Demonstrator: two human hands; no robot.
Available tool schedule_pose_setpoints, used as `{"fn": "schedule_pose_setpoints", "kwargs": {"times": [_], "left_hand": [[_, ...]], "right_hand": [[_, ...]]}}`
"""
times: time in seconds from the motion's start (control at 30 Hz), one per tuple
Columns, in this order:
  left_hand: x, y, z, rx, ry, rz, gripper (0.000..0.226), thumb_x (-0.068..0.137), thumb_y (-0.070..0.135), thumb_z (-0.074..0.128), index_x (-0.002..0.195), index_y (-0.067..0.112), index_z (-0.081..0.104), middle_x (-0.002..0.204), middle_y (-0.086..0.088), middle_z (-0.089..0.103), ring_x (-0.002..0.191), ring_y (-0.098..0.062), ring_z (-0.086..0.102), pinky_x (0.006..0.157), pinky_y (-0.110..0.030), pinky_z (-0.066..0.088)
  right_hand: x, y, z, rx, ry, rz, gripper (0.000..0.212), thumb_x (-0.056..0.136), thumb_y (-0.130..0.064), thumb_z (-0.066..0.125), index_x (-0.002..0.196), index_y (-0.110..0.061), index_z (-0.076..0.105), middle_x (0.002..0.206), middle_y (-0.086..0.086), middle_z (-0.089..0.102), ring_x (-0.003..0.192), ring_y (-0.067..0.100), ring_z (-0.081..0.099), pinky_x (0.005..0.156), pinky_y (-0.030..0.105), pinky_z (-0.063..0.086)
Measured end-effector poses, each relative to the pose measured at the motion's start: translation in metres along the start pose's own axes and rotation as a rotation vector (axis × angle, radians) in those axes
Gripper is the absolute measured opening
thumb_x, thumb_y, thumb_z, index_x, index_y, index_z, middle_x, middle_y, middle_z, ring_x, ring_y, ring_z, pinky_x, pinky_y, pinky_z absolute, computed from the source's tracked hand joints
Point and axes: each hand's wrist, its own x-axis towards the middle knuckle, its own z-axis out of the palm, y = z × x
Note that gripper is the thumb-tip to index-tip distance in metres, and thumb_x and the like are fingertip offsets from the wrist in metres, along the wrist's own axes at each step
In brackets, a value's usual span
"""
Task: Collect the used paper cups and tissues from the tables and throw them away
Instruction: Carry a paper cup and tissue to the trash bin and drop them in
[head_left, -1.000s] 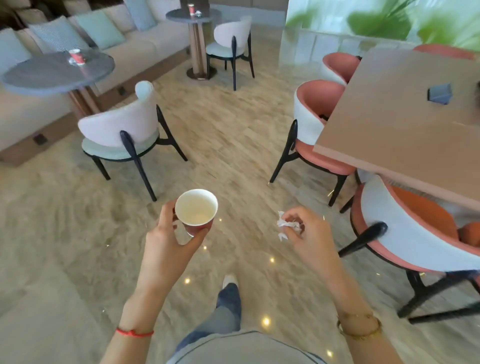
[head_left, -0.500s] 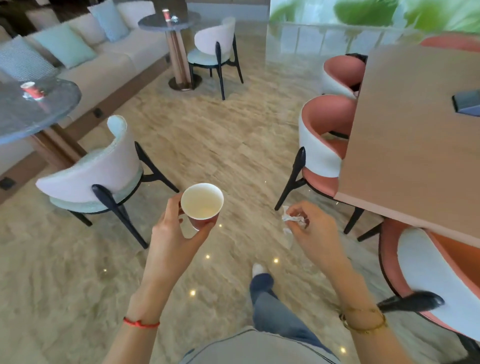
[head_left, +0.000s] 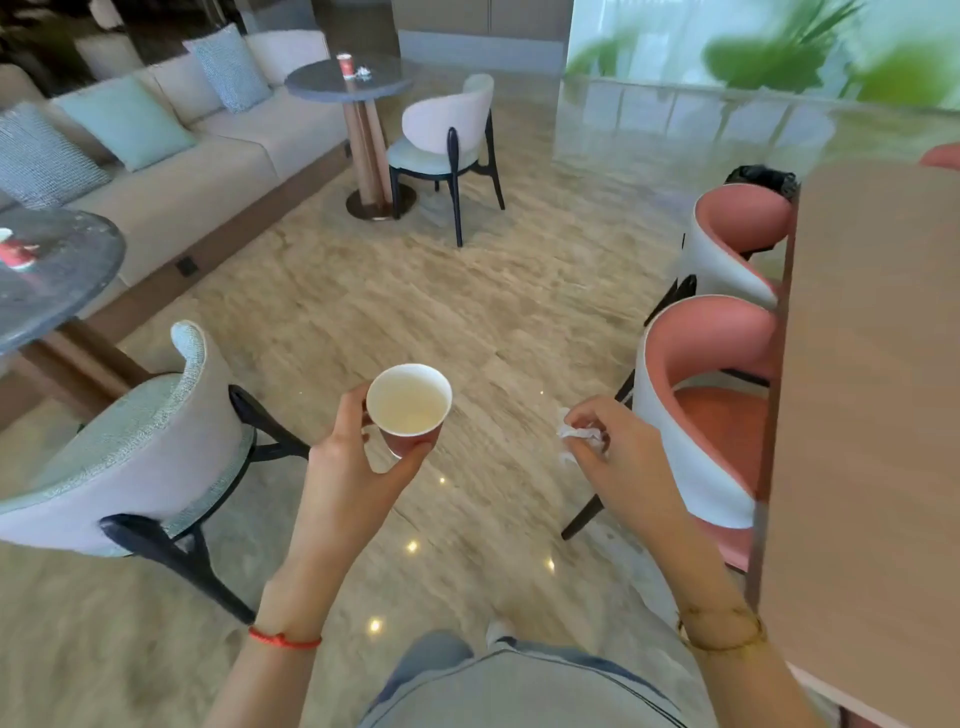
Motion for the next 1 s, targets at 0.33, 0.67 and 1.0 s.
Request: {"fn": "schedule_pose_setpoints", "kwargs": {"times": [0.33,0.67,1.0], "left_hand": [[0.208,-0.033,0.081,-0.035,-0.006,-0.039,0.071,0.067,0.046,0.080,0.128,0.028,0.047,0.106,0.025,0.055,0.096,-0.007,0.060,0.070,0.002,0.038],[0.485,-0.040,0.179,-0.089,-0.116,0.136,0.069,0.070,0.034,0.082,0.128,0.022,0.048,0.112,0.014,0.056,0.097,-0.011,0.059,0.075,0.002,0.038],[0.696,-0.015,0.304,-0.175,-0.355,0.258,0.065,0.072,0.042,0.079,0.125,0.043,0.040,0.113,0.035,0.051,0.103,0.010,0.053,0.080,-0.002,0.040]], "right_hand": [[0.220,0.052,0.019,-0.007,-0.010,0.036,0.009,0.086,-0.012,0.067,0.090,-0.017,0.062,0.092,-0.007,0.064,0.081,0.004,0.056,0.067,0.008,0.040],[0.461,0.104,0.022,-0.098,0.122,0.114,0.015,0.086,-0.013,0.068,0.096,-0.020,0.060,0.094,-0.008,0.062,0.087,0.008,0.056,0.071,0.008,0.038],[0.621,0.186,-0.003,-0.120,0.286,0.297,0.015,0.084,-0.011,0.069,0.096,-0.017,0.063,0.092,-0.008,0.063,0.085,0.004,0.056,0.074,0.006,0.040]]}}
